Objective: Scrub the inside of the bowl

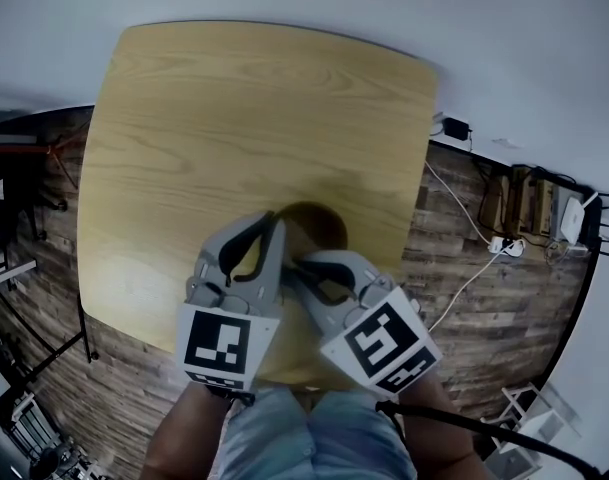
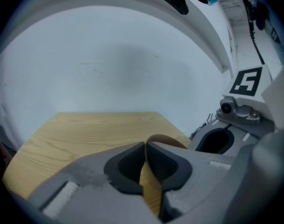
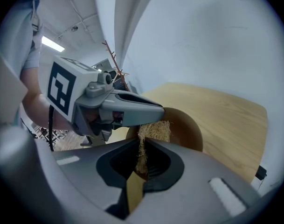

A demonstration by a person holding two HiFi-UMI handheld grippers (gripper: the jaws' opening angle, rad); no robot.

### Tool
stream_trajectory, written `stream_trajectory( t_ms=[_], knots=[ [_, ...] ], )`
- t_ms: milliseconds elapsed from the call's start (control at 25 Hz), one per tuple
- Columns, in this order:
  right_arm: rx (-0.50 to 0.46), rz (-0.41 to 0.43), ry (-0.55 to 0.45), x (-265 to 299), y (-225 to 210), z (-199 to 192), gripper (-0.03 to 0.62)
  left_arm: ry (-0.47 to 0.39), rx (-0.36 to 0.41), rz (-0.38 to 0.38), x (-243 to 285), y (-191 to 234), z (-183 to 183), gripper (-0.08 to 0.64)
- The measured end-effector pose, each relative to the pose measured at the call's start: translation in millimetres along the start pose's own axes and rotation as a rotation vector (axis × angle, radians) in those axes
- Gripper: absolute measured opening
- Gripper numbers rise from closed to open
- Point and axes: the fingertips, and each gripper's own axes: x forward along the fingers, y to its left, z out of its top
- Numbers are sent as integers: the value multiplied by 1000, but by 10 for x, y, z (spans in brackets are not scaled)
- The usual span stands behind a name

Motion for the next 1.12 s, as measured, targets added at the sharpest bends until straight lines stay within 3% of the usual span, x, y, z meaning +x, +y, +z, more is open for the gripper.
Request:
stream_trajectory(
  t_ms=[240, 480, 680, 920, 1120],
  knots=[
    [6, 6, 2, -102, 41, -29, 25, 3, 24, 7, -8, -24, -1, 38],
    [-11, 17, -5, -284, 164, -90, 25, -7, 105, 12, -47, -69, 20, 38],
    [-4, 40, -45, -518, 254, -122, 25, 6, 90, 57, -57, 9, 15, 38],
    [-77, -119, -70, -752, -19, -36, 25, 7, 118, 55, -75, -111, 49, 38],
    [-168, -216, -32, -687, -188, 20, 26, 10, 152, 34, -88, -198, 33, 38]
  ],
)
